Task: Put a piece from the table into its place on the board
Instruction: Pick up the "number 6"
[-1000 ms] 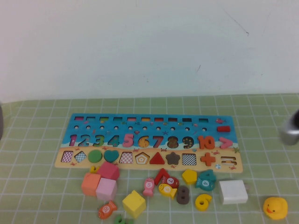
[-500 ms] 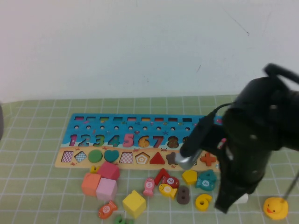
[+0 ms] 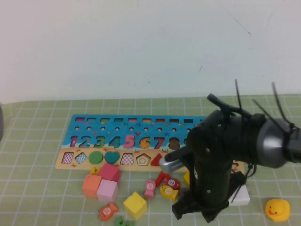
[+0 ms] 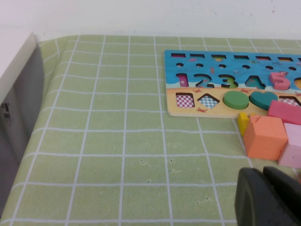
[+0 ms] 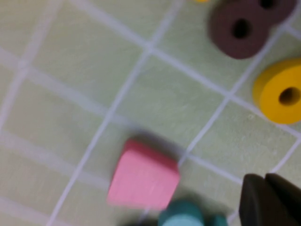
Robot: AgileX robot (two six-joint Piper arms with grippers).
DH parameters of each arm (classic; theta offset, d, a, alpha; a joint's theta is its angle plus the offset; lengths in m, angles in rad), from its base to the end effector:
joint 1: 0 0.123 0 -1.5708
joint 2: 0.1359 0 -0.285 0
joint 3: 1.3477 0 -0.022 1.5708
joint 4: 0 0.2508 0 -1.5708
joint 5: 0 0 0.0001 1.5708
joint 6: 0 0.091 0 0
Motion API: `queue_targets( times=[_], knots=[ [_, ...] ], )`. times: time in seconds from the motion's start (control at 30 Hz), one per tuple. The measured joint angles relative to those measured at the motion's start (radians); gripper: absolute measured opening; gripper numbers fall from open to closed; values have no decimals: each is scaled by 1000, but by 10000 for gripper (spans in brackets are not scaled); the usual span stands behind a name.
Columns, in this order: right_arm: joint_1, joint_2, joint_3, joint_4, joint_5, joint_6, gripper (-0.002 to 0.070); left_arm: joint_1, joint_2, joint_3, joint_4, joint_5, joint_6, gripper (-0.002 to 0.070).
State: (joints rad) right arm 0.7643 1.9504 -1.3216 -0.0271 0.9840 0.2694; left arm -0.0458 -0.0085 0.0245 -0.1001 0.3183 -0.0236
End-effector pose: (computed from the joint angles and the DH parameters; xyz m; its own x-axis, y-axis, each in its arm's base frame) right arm 0.2691 0.2551 0.1696 -0.8718 -0.4873 -0.0496 -0.4874 0.8731 -0.0104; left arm 0.0539 -0.0053 0.1768 -0.2502 -0.1070 -0.9623 0.0468 0.9914 -0.1224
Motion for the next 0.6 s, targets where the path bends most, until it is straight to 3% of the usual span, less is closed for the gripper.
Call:
queue_targets(
  times=[0.6],
  knots=[
    [-39, 64, 0, -41, -110, 299, 6, 0, 0, 0, 0, 0, 0, -1]
  ],
)
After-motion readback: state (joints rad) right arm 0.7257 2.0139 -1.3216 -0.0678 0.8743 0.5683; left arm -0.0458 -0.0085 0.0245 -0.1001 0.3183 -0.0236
